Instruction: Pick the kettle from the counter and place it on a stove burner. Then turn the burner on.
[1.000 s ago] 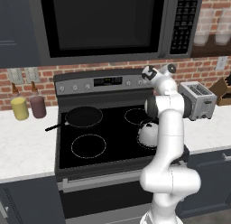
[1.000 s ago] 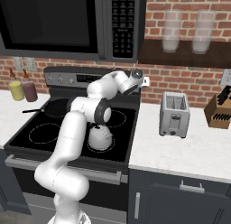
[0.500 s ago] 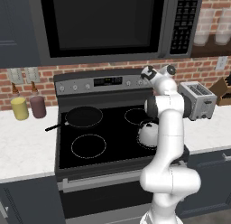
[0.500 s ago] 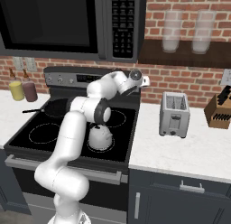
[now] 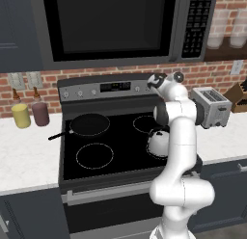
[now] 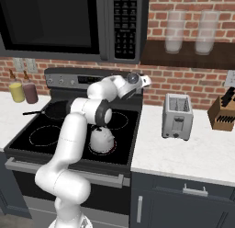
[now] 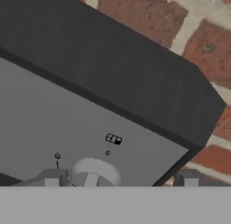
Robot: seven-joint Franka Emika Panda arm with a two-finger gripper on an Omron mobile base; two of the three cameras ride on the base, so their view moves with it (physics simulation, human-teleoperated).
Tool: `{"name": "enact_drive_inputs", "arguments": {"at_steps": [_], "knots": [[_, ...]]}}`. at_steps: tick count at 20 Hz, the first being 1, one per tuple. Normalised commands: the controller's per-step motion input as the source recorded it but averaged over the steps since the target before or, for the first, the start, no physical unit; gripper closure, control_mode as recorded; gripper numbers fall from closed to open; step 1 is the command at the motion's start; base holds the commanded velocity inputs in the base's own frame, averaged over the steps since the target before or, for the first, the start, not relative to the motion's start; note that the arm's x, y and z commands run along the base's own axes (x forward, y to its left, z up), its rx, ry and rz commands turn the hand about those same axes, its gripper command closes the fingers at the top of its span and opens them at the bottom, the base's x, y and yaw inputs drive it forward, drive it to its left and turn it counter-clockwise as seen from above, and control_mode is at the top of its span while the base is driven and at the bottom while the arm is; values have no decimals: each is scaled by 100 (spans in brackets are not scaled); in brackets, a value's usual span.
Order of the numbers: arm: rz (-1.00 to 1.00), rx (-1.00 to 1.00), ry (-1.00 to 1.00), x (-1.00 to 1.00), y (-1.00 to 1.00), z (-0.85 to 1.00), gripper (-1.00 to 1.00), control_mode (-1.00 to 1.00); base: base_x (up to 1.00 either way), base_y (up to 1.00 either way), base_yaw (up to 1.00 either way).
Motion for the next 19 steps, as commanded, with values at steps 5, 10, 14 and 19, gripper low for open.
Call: {"name": "enact_drive_inputs", "arguments": {"at_steps": [5, 10, 14, 19], "knots": [[24, -43, -15, 0, 5, -3, 100, -100, 0, 0, 0], [35, -43, -19, 0, 5, 0, 100, -100, 0, 0, 0], [39, -42, -11, 0, 10, 0, 100, -100, 0, 0, 0], [15, -17, -5, -4, 14, 2, 100, -100, 0, 0, 0]]}}
